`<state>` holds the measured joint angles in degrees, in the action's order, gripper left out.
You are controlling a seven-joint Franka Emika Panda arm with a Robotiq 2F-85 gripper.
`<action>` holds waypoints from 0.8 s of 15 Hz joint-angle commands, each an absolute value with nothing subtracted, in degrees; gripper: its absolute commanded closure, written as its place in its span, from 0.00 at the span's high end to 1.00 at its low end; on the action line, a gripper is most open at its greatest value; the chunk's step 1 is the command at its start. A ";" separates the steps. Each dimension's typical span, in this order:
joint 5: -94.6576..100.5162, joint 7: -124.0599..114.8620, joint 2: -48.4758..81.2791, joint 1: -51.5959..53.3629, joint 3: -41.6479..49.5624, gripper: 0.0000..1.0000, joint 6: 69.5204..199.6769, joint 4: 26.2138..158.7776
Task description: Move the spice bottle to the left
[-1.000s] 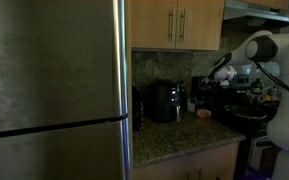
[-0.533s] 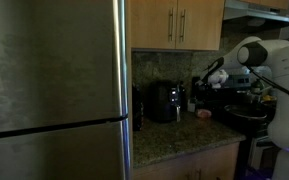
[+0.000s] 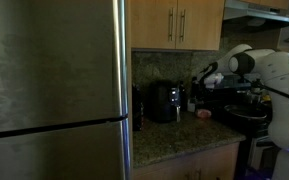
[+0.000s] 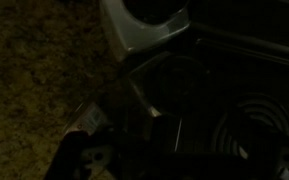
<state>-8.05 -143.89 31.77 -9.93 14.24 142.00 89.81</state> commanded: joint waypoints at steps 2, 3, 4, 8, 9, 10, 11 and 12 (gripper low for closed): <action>-8.16 -144.72 33.21 -9.84 14.25 1.00 141.66 88.01; -8.16 -144.88 33.58 -9.80 14.24 1.00 141.64 87.54; -7.71 -145.57 34.44 -9.48 14.61 1.00 142.09 86.85; -8.95 -148.21 36.29 -9.77 14.40 1.00 142.03 84.83; -8.75 -148.83 36.61 -9.75 14.45 1.00 141.92 84.59; -8.84 -149.07 36.90 -9.87 14.29 1.00 142.39 84.48; -9.22 -149.39 37.18 -10.04 14.04 0.75 142.80 84.29; -9.17 -149.77 37.37 -9.97 14.10 0.74 143.07 84.19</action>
<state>-8.20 -148.61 35.50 -9.71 14.21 142.04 86.37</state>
